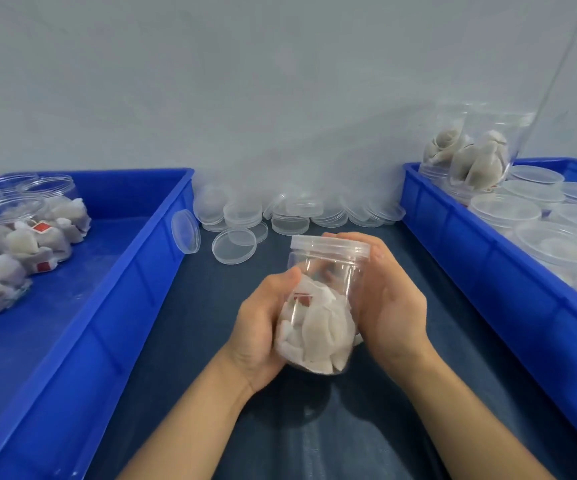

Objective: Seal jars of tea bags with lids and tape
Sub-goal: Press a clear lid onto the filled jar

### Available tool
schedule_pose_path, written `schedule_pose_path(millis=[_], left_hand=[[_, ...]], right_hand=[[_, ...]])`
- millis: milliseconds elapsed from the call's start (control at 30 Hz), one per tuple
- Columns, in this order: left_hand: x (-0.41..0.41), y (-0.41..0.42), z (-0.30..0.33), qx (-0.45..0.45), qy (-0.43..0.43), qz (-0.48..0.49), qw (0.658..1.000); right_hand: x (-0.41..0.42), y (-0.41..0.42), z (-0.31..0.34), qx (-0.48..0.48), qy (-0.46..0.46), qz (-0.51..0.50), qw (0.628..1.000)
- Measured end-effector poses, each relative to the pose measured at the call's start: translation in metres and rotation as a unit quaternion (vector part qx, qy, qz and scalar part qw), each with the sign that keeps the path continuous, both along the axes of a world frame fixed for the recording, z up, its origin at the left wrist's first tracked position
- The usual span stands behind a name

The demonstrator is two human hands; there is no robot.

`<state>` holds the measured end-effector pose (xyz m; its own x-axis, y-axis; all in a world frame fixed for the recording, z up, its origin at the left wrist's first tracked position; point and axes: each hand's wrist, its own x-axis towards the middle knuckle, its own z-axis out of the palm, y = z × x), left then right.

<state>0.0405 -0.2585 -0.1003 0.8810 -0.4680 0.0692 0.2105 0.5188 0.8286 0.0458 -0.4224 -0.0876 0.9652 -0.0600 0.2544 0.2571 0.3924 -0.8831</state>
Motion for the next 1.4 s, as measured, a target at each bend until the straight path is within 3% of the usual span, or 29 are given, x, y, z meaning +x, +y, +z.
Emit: schedule_pose_path(millis=[200, 333, 467, 633, 800, 900, 1000, 1167, 1300, 1400], left_hand=[[0.001, -0.004, 0.003, 0.133, -0.119, 0.184, 0.967], [0.000, -0.006, 0.003, 0.206, -0.219, 0.228, 0.926], [-0.001, -0.002, 0.005, 0.187, -0.177, 0.206, 0.944], [-0.006, -0.005, 0.007, 0.047, -0.029, 0.075, 0.996], [-0.006, -0.001, 0.008, -0.031, 0.027, -0.013, 0.999], [-0.002, 0.001, 0.006, 0.010, 0.017, 0.008, 1.000], [0.001, -0.003, 0.003, 0.107, -0.049, 0.093, 0.989], [-0.003, -0.010, 0.001, 0.254, -0.179, 0.255, 0.916], [-0.006, -0.009, -0.003, 0.364, -0.228, 0.302, 0.851], [-0.006, -0.007, -0.004, 0.329, -0.216, 0.261, 0.881]], right_hand=[[0.004, -0.005, 0.000, -0.045, -0.031, -0.045, 0.997], [0.001, 0.000, 0.001, -0.090, -0.047, -0.067, 0.993], [0.001, -0.001, 0.001, -0.094, -0.043, -0.061, 0.993], [0.001, -0.001, -0.001, -0.063, -0.015, -0.026, 0.998], [0.001, 0.000, -0.002, -0.054, 0.003, 0.002, 0.999], [0.002, -0.001, -0.005, -0.068, -0.003, -0.006, 0.998], [0.004, -0.004, -0.008, -0.094, -0.018, -0.018, 0.995], [0.003, -0.002, -0.007, -0.154, -0.053, -0.045, 0.986], [0.003, -0.001, -0.006, -0.173, -0.080, -0.058, 0.980], [0.003, -0.003, -0.006, -0.159, -0.086, -0.050, 0.982]])
